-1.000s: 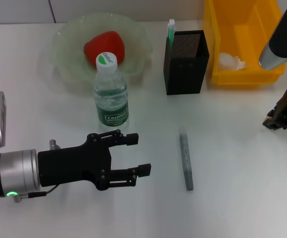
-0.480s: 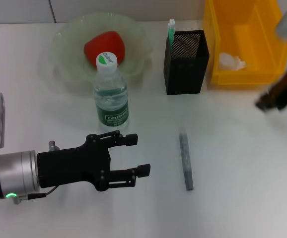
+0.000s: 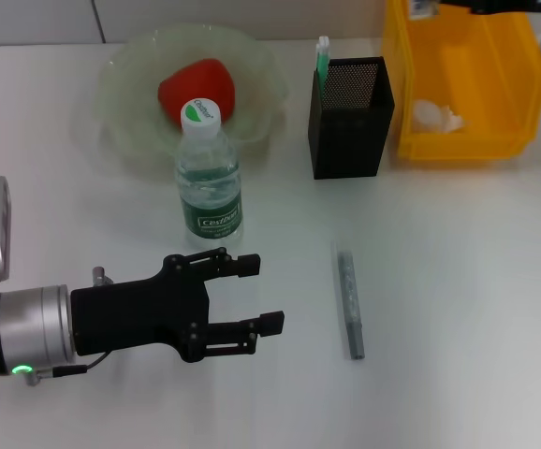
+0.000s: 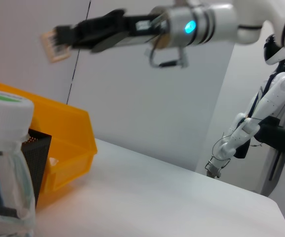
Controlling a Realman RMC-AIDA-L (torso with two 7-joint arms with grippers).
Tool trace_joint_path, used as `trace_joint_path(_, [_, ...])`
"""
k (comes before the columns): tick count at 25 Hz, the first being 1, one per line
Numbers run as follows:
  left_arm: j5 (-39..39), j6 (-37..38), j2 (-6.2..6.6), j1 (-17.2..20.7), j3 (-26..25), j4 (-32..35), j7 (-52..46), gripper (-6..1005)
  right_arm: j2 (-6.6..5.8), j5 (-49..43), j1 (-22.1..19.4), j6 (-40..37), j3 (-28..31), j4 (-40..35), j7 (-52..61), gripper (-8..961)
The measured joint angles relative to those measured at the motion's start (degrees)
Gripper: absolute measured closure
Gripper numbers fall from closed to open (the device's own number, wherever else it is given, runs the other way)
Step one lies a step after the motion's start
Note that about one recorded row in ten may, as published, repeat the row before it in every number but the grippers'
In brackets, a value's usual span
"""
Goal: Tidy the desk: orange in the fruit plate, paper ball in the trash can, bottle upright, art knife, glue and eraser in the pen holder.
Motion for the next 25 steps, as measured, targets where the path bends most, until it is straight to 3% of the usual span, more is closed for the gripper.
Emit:
trace_joint_path(5, [0.0, 0.35, 0.0, 0.0, -0.3, 0.0, 0.01, 197, -0.77, 0.71, 5.77, 7.73, -0.17, 17.03, -5.66, 833])
trace_joint_path(8, [0.0, 0.38, 0.0, -0.05, -0.42, 0.0, 0.02, 197, -1.12, -0.21, 8.12, 11.2, -0.64, 21.98, -6.33, 826])
trace_joint_path(18, [0.0, 0.0, -0.17, -0.53, -0.26, 0.0, 0.05, 197, -0.82, -0.54, 8.55, 14.39, -4.21, 22.44, -6.32, 693])
trace_joint_path(23, [0.0, -0.02, -0.26, -0.53, -0.42, 0.0, 0.08, 198, -1.13, -0.54, 6.9, 11.22, -4.21, 19.19, -6.06, 604])
trace_joint_path(25, [0.0, -0.03, -0.27, -0.56, -0.43, 0.0, 0.08, 198, -1.13, -0.76, 5.92, 8.18, -4.28, 16.43, -5.32, 508])
